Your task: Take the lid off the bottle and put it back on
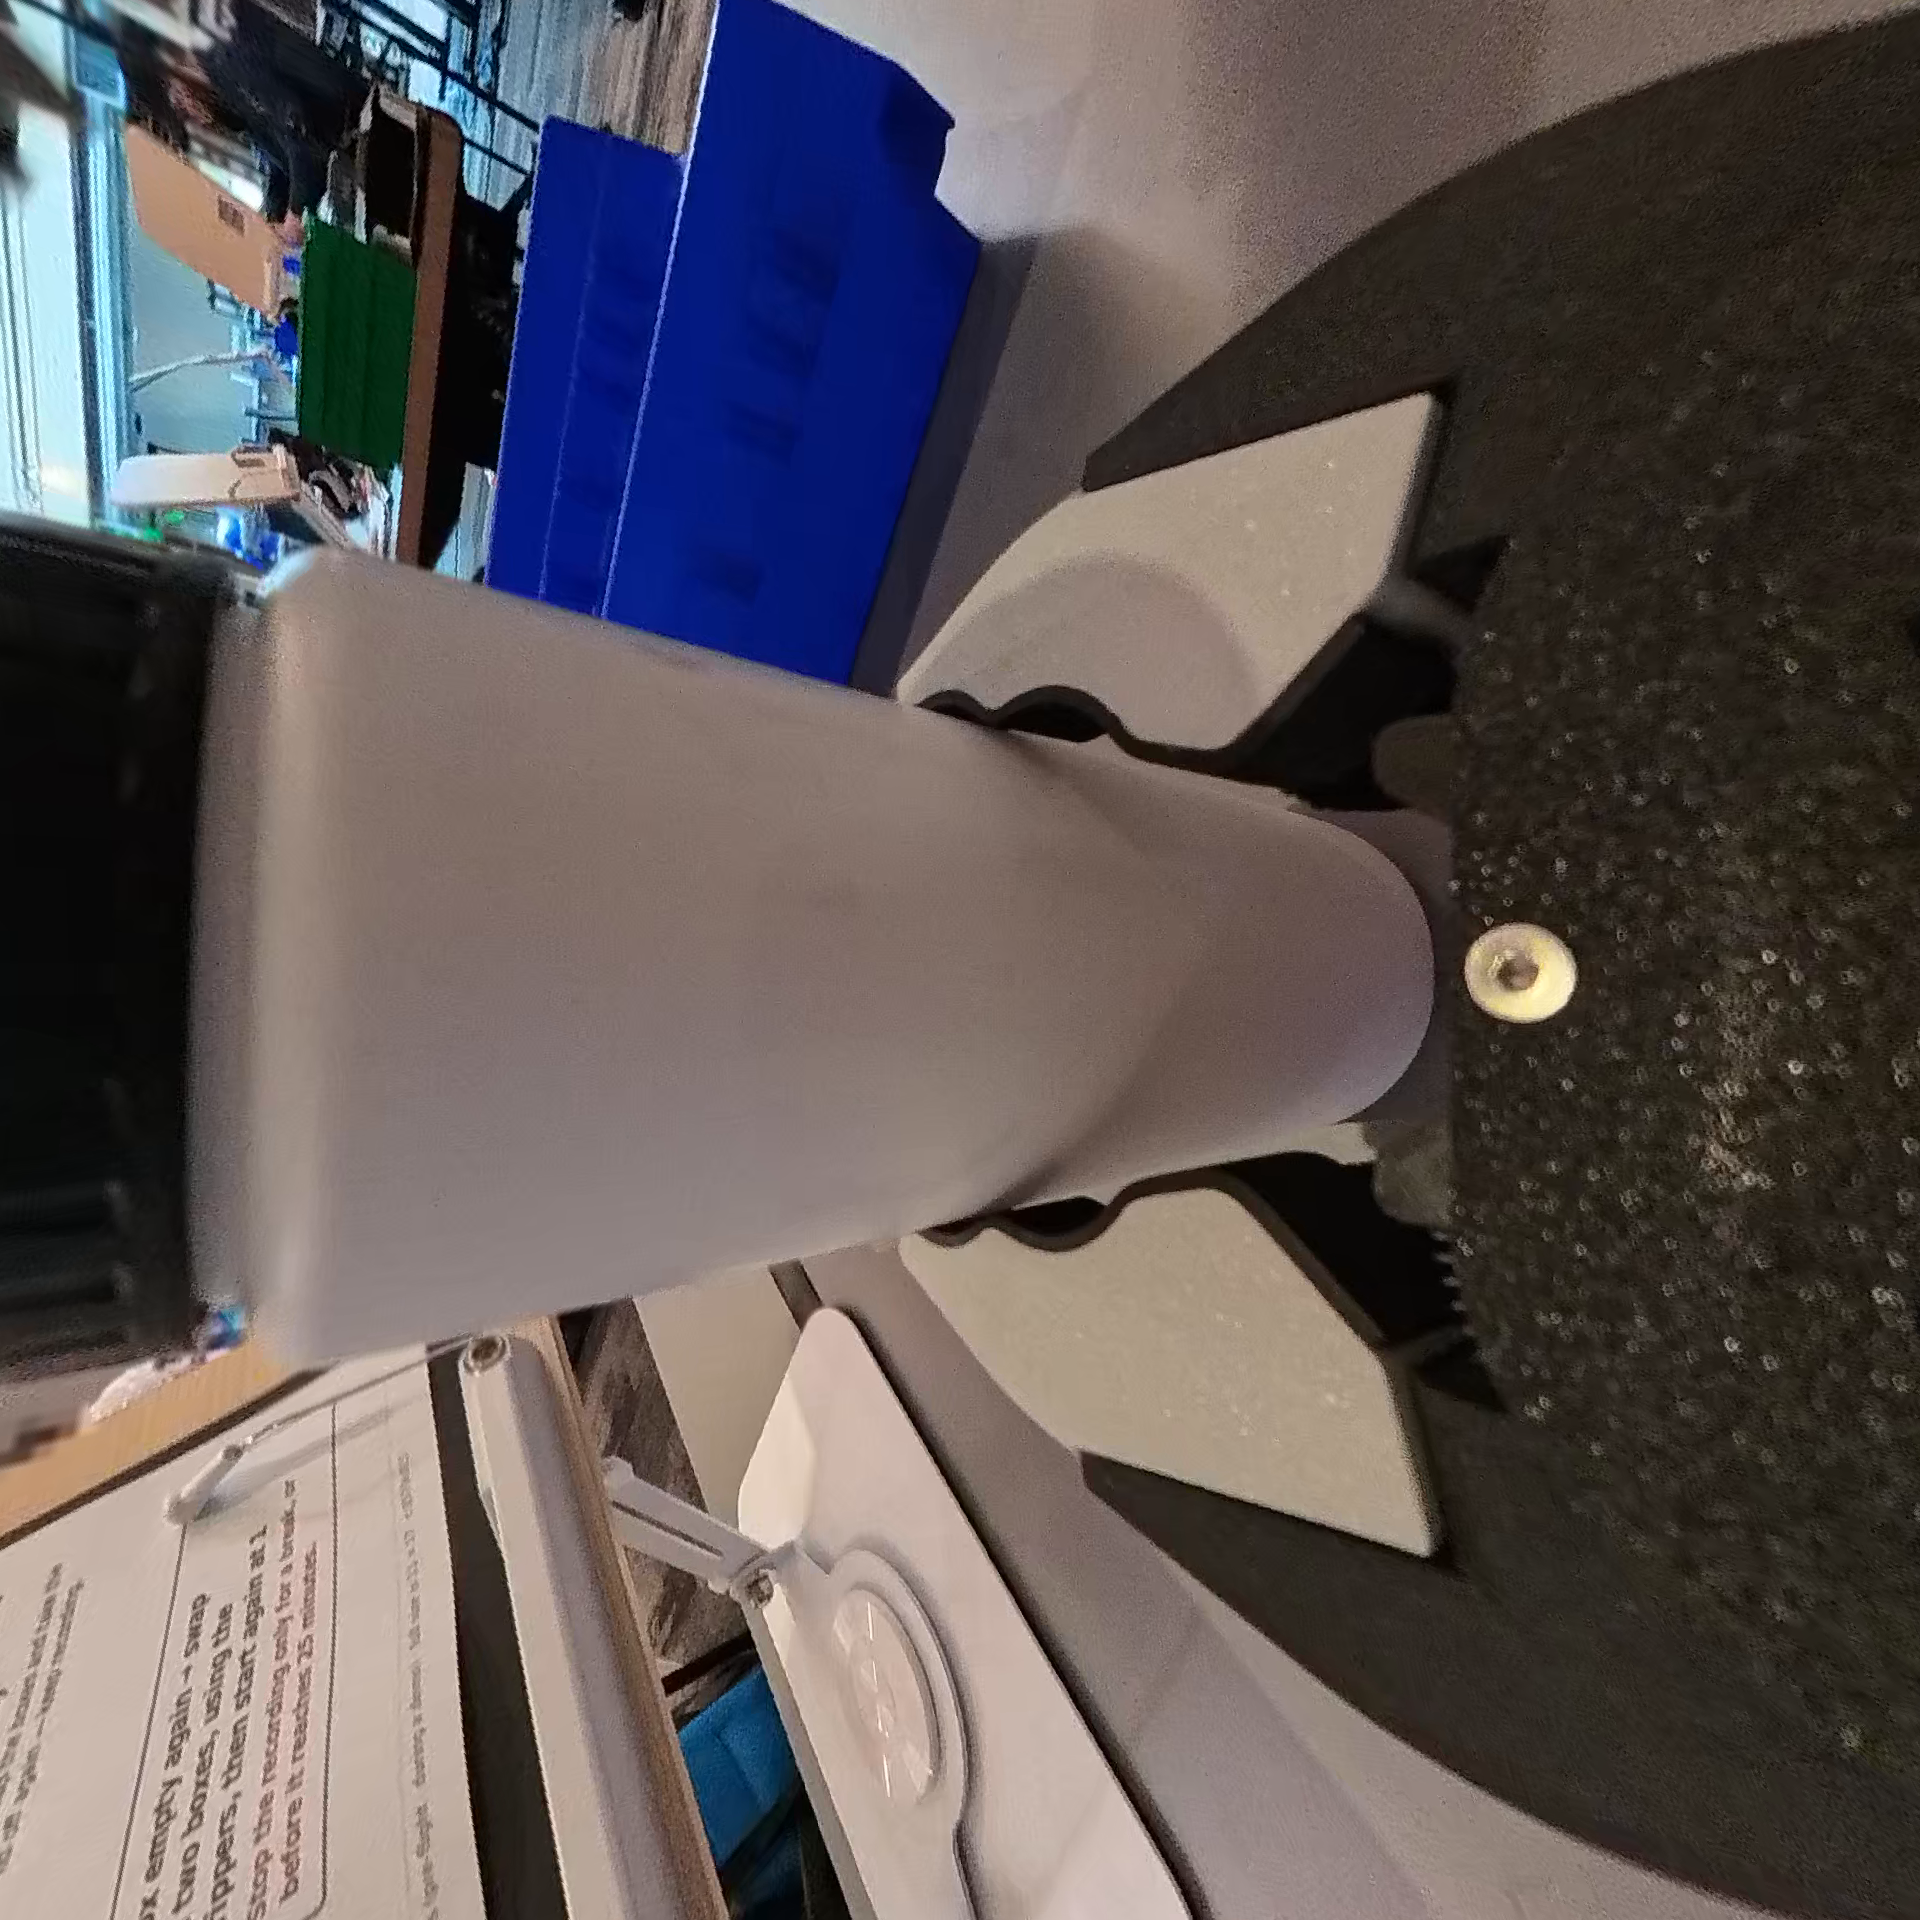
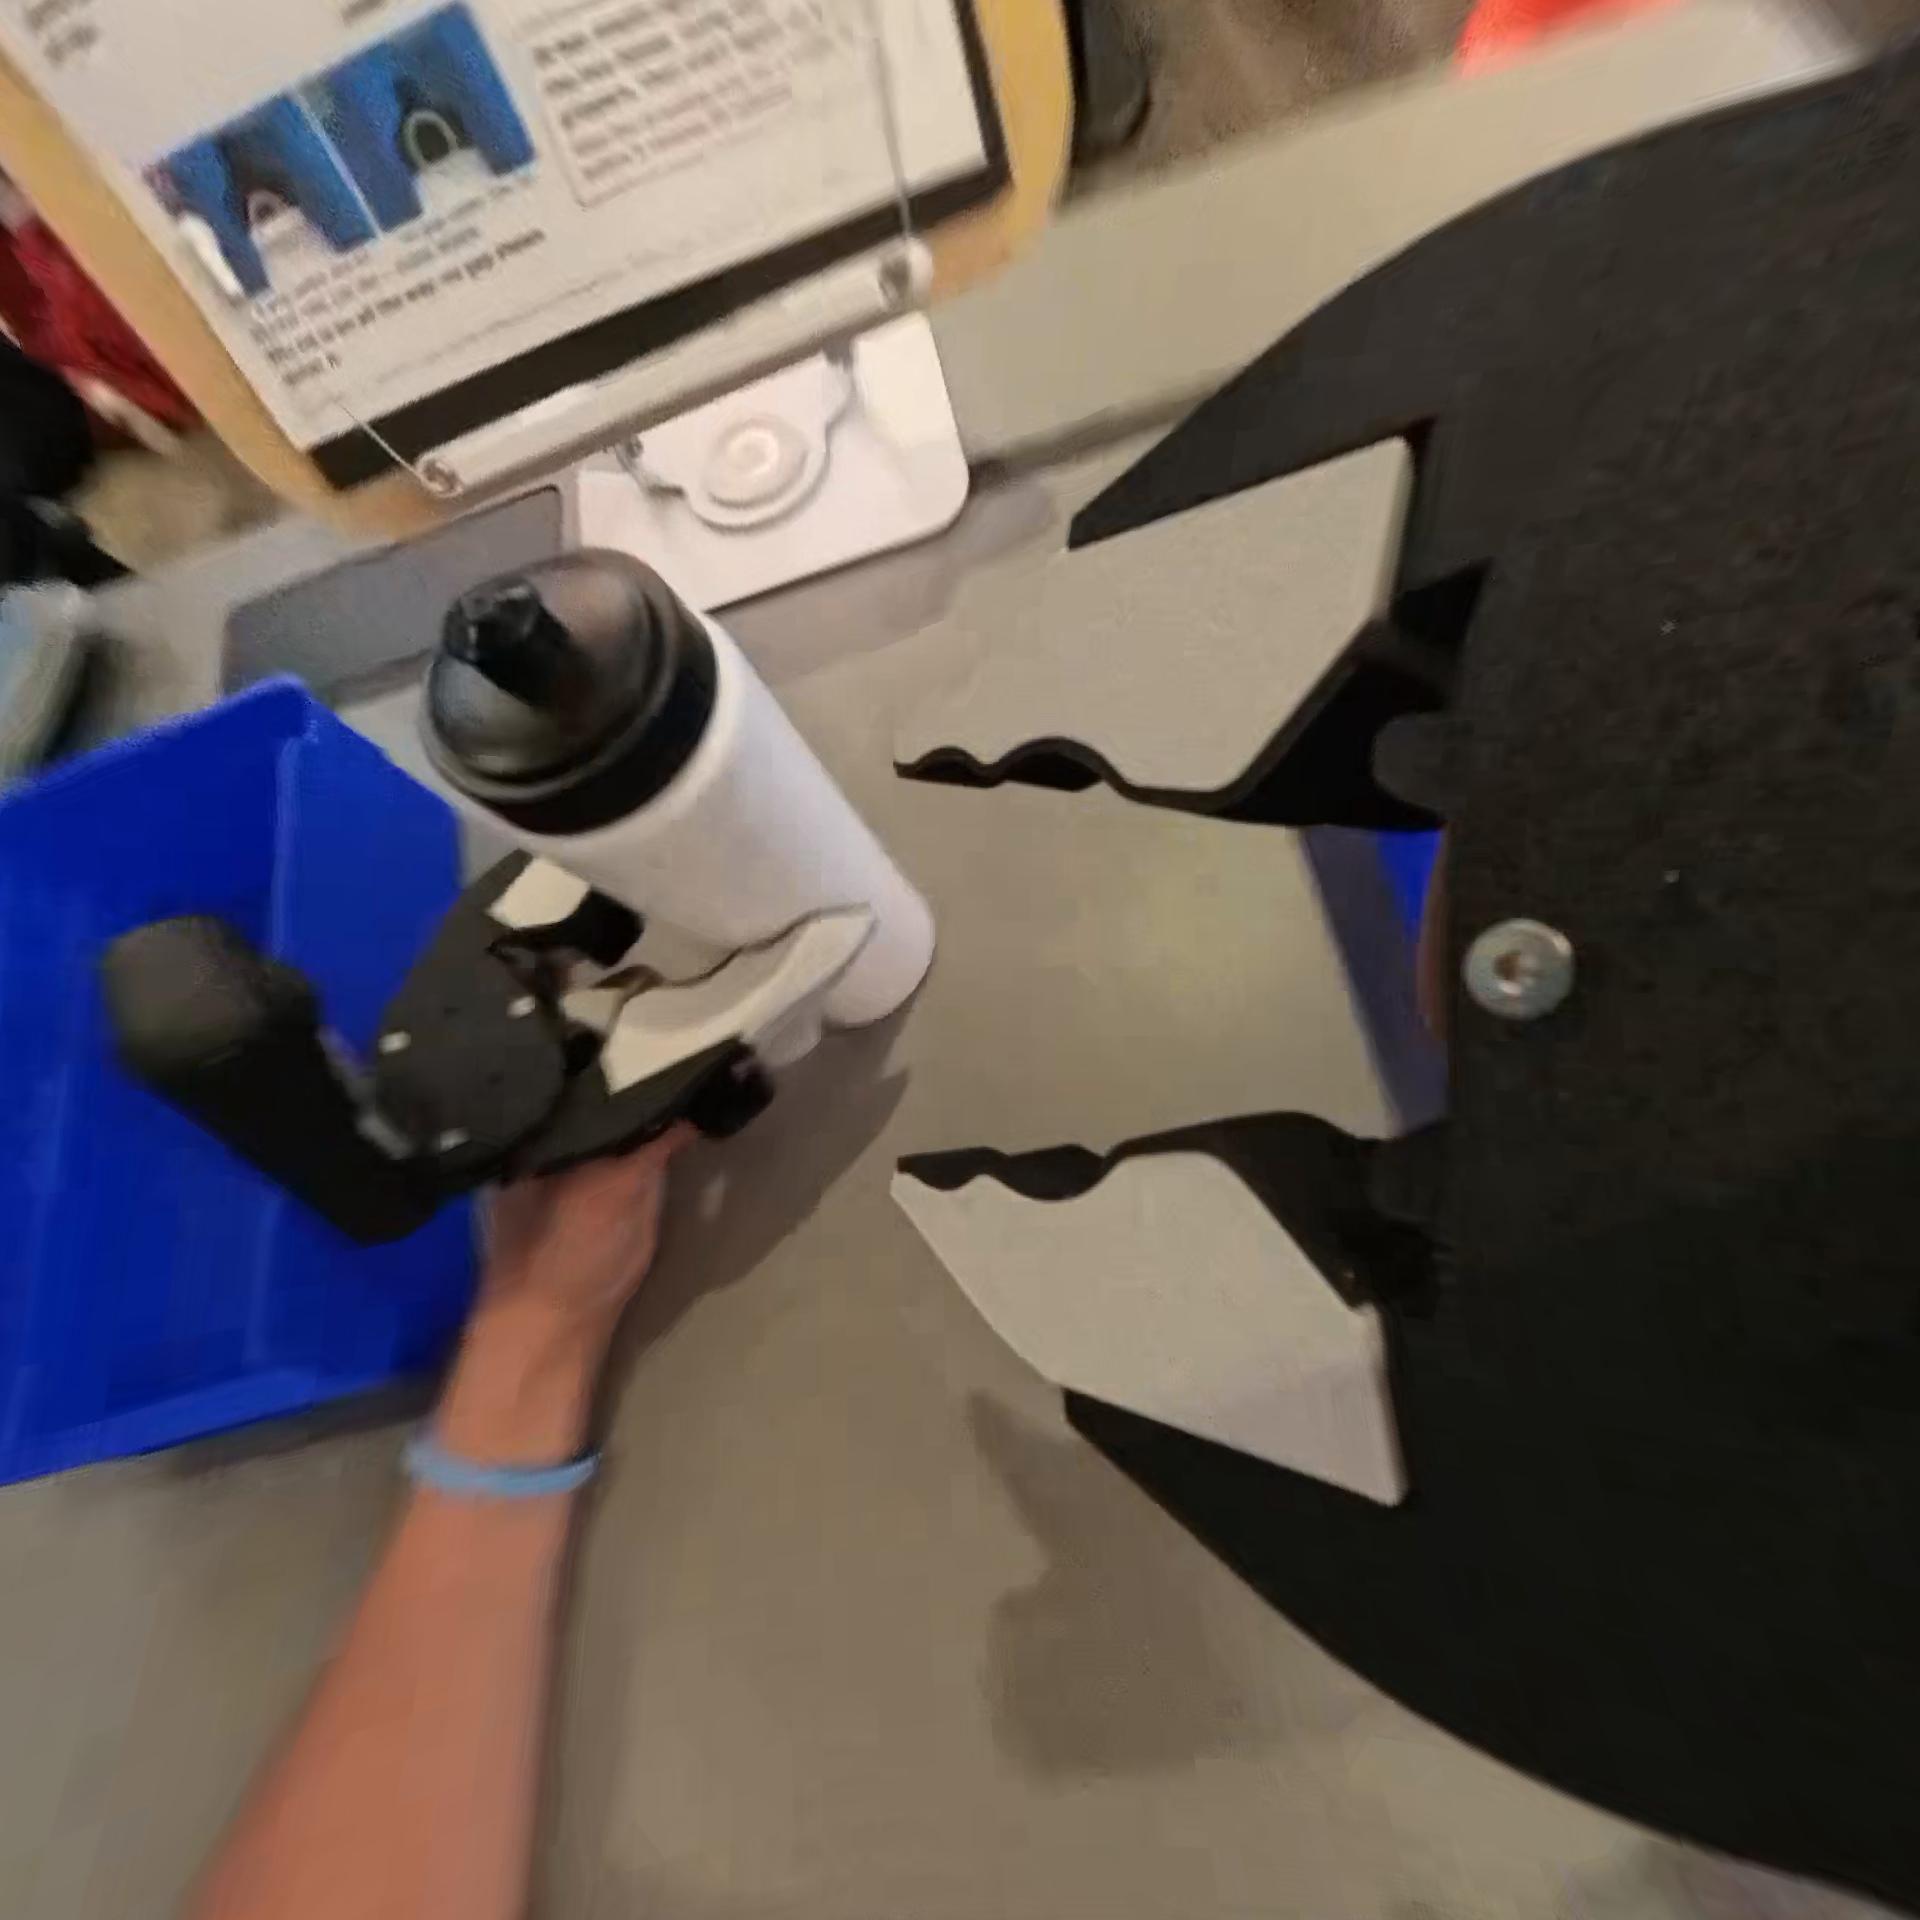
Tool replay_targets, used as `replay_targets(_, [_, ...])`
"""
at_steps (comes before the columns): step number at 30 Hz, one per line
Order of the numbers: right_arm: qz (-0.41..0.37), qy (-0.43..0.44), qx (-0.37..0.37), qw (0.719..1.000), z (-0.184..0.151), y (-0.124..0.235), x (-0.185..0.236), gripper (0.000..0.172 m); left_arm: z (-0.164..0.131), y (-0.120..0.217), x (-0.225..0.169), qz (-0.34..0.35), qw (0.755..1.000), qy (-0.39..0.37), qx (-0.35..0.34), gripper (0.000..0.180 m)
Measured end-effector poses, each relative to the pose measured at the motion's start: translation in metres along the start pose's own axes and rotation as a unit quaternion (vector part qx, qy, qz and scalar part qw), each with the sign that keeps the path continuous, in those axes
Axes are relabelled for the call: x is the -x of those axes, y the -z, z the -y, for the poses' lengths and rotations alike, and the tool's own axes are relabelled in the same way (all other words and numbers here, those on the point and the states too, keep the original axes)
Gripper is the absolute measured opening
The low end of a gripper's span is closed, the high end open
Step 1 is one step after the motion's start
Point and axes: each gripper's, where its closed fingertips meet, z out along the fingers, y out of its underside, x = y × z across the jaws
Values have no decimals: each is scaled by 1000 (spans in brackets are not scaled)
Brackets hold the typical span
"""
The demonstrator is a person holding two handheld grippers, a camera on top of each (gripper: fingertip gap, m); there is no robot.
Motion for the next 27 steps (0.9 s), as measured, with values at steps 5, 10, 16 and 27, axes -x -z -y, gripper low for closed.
replay_targets(5, [30, 180, 194, 964, 18, -13, -48, 72, 0, 0, -4, -17, 1000, -4, 0, 87])
replay_targets(10, [86, 232, 255, 935, 44, -35, -54, 73, 0, 0, -7, -21, 1000, -9, 1, 87])
replay_targets(16, [119, 230, 262, 930, 54, -57, -63, 70, 0, 0, -11, -29, 1000, -12, 0, 87])
replay_targets(27, [173, 246, 280, 912, 46, -61, -52, 70, 0, 0, -14, -41, 999, -13, -1, 87])
